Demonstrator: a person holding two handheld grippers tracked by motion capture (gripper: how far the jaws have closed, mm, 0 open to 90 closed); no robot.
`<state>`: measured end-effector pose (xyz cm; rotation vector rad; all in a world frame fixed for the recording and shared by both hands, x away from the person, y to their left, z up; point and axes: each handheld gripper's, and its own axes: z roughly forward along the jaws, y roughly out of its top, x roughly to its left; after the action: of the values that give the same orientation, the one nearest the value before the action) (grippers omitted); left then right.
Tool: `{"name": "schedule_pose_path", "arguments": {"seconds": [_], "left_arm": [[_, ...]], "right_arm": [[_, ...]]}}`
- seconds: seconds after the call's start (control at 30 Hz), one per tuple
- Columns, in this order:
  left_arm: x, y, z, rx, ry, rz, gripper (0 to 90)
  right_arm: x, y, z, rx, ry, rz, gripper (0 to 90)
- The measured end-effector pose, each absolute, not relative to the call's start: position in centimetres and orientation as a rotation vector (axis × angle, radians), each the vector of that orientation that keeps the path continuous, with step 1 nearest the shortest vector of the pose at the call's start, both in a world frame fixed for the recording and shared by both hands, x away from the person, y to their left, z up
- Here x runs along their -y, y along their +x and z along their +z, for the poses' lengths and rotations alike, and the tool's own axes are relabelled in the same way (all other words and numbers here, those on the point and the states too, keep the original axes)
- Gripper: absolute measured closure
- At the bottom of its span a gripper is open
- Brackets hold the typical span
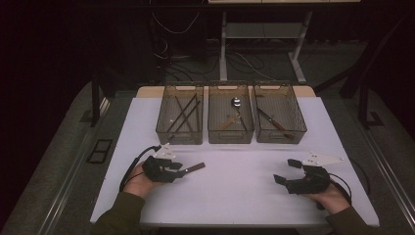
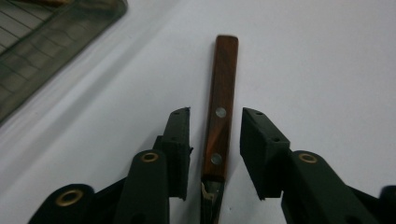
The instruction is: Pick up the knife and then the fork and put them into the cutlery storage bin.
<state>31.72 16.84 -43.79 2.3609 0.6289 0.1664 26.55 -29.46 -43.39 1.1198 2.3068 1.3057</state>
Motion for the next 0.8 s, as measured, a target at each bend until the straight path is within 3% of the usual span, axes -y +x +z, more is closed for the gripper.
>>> {"name": "schedule_pose_path", "arguments": {"seconds": [0.37, 0.8], "left_arm": [[-16.55, 31.46, -43.98, -0.615, 2.386, 0.178, 74.5], [-16.63, 31.51, -43.92, -0.638, 2.382, 0.160, 77.2]], "right_arm": [[29.34, 26.54, -43.40, -2.320, 1.109, 1.313, 16.9], [29.22, 26.63, -43.55, -2.349, 1.080, 1.306, 16.9]]}}
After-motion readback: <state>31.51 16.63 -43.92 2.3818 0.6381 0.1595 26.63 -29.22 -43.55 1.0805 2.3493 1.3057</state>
